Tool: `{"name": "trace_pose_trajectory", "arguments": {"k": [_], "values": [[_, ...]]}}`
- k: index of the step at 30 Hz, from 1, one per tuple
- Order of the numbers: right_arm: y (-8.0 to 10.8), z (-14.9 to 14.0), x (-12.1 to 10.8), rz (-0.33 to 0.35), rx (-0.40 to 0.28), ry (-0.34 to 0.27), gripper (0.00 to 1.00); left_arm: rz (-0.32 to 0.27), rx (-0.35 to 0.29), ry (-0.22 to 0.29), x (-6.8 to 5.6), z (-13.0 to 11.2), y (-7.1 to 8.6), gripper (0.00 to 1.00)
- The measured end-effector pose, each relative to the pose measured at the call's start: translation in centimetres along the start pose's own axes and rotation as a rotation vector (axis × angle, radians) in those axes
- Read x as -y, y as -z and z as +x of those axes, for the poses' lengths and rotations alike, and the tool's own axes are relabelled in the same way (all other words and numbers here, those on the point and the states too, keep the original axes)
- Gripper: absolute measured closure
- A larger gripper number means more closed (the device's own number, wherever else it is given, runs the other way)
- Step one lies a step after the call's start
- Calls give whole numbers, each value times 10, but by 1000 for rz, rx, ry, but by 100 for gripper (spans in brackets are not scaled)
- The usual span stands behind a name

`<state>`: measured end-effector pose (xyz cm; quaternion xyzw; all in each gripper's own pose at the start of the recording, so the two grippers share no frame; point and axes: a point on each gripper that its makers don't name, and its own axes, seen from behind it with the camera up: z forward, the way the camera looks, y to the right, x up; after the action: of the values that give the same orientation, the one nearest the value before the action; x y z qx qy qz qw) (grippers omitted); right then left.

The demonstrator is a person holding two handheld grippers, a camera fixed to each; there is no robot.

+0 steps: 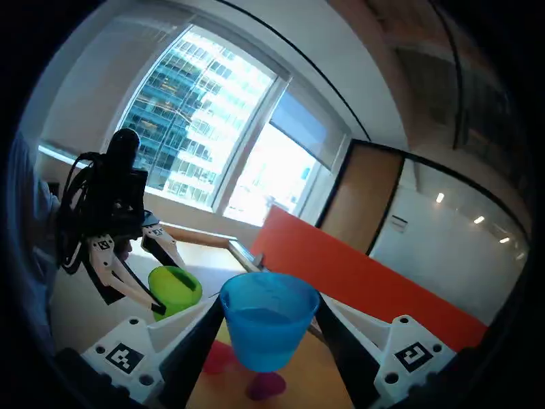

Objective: Pour water

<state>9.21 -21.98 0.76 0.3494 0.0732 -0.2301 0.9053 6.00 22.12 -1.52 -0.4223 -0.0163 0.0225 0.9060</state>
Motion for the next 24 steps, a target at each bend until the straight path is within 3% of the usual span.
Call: {"name": "trace_pose_trajectory", "arguments": {"k": [8,24], "values": [[-9,19,-7,-8,-5,139,7,-4,-3,3,0,1,0,12],[-32,52,-14,-20,-13,350,7,-16,-13,11,-4,5,-1,12]]}}
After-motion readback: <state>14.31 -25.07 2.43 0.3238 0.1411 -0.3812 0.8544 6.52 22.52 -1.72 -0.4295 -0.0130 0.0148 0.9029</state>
